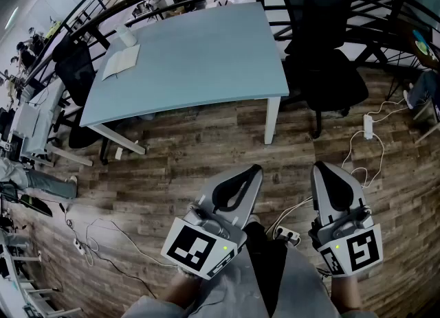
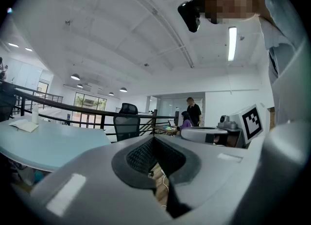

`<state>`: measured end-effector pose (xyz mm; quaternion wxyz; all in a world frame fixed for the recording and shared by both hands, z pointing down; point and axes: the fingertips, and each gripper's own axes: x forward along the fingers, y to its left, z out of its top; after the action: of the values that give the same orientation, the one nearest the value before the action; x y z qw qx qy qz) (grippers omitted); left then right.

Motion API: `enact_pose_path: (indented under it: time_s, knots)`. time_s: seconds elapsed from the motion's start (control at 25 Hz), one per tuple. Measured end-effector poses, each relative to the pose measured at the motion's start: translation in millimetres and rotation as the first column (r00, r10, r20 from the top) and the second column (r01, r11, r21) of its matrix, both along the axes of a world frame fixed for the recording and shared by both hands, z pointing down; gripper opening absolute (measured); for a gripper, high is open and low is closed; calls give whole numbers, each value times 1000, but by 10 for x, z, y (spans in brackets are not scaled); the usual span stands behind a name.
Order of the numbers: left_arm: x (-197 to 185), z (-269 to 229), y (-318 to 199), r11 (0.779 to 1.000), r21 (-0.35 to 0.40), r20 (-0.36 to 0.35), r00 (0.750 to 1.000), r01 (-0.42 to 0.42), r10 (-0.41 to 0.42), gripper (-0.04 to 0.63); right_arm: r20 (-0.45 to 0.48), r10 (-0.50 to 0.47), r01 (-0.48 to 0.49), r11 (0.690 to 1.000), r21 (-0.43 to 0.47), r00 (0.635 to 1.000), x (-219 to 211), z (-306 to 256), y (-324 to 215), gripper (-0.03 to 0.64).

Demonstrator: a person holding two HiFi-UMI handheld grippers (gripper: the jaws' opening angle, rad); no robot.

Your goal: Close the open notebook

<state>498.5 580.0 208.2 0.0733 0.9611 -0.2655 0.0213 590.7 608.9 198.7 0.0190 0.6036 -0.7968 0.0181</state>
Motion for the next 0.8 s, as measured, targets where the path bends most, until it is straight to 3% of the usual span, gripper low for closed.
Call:
enact_pose_path:
  time_s: [0.8]
  knots:
    - [-85,66,-299,1000,-8,-11,1000,-2,2,3,-14,4,-4,1000,3,1000,-117,44,-290,2]
